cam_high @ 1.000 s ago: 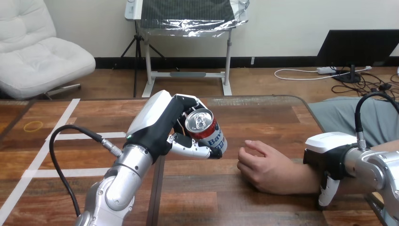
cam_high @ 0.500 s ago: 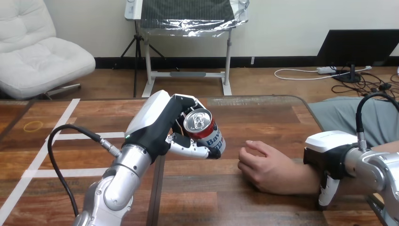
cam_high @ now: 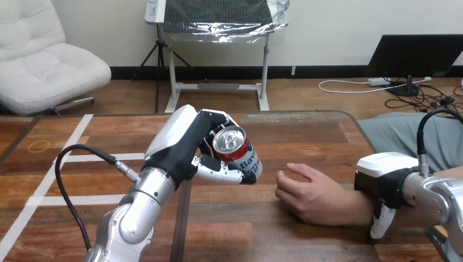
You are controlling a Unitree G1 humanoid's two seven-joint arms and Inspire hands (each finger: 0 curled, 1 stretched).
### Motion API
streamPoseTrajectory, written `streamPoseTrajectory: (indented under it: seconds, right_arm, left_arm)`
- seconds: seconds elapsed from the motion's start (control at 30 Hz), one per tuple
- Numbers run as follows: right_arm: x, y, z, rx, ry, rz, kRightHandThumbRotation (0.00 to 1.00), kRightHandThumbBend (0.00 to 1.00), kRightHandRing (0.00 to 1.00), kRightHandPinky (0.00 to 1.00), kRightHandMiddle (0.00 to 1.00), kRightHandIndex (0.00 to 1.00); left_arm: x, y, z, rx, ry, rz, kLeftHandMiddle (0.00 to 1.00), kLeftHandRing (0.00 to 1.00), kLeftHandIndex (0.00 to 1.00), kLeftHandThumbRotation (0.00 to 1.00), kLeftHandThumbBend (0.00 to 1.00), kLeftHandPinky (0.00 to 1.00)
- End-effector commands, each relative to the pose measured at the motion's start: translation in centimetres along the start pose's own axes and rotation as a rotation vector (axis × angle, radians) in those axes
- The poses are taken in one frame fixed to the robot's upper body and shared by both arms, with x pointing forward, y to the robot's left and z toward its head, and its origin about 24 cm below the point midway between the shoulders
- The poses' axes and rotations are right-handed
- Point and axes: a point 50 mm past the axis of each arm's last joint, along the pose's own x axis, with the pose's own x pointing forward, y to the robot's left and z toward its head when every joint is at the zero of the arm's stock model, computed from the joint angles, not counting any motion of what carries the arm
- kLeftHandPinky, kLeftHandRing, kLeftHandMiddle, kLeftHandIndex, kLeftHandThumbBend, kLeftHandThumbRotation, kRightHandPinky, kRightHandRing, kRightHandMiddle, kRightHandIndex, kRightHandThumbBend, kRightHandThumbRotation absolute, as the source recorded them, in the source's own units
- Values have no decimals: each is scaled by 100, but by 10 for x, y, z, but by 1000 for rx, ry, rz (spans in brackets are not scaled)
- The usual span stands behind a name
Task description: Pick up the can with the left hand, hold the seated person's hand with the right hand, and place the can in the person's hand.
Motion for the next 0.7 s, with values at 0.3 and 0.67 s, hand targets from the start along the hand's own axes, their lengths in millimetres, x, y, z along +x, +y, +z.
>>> streamPoseTrajectory:
  seconds: [0.3,0.67]
  right_arm:
    - [-8,-1,-14,66,44,-9,0,70,25,15,37,37]
    - [-19,-22,-17,68,38,-81,0,71,27,17,39,40]
  left_arm:
    - [21,18,18,-39,-62,25,44,38,49,0,64,33]
    - [35,17,24,-79,-55,-5,43,37,49,0,66,32]
